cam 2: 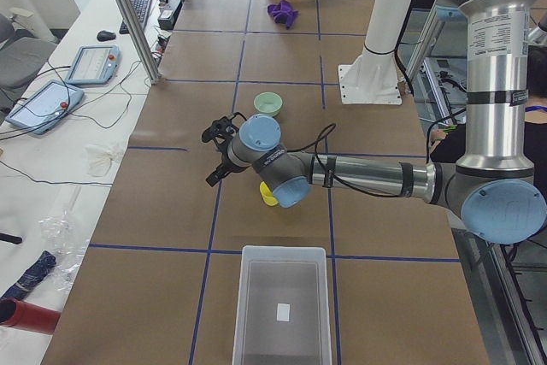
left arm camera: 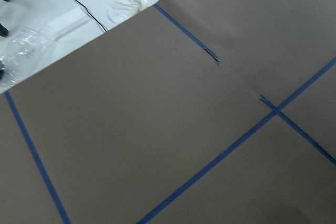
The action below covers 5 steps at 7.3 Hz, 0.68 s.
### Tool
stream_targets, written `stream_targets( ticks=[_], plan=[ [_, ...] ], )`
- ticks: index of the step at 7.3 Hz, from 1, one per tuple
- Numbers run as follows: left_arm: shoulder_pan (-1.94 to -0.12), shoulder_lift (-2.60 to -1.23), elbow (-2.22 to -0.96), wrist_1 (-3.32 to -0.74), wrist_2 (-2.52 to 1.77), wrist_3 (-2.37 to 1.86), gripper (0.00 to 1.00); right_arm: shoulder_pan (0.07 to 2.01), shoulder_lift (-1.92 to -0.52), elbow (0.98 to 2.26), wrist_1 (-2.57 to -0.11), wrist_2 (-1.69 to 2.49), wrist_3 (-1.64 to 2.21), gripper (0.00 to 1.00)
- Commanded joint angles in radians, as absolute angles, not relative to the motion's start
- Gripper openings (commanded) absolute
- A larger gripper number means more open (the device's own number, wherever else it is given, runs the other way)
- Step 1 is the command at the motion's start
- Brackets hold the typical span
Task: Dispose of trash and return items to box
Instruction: 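Move the left gripper toward the yellow cup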
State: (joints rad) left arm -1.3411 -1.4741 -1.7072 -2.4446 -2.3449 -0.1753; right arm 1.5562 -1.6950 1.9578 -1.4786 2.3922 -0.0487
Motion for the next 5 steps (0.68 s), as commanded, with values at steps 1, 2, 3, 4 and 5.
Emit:
stream_targets(
  ticks=[1,2,3,4,5],
  plan=[
    [-1.2,-1.418,-1.716,-2.454,-2.151,-0.331,1.0,1.551,-1.704,1.956,-1.471,2.388,-0.048,1.0],
    [-1.136,-1.399,-1.717,-2.454,-2.09,-0.425,0.91,1.551,-1.704,1.954,-1.471,2.387,-0.046,1.0],
    [-1.091,-1.376,-1.717,-2.456,-2.063,-0.505,0.73,1.551,-1.706,1.953,-1.471,2.387,-0.048,1.0],
    [-1.085,-1.364,-1.717,-2.463,-2.063,-0.518,0.63,1.551,-1.707,1.954,-1.471,2.387,-0.049,1.0],
    [-1.072,-1.349,-1.717,-2.464,-2.063,-0.518,0.61,1.551,-1.71,1.954,-1.471,2.387,-0.049,1.0]
  ],
)
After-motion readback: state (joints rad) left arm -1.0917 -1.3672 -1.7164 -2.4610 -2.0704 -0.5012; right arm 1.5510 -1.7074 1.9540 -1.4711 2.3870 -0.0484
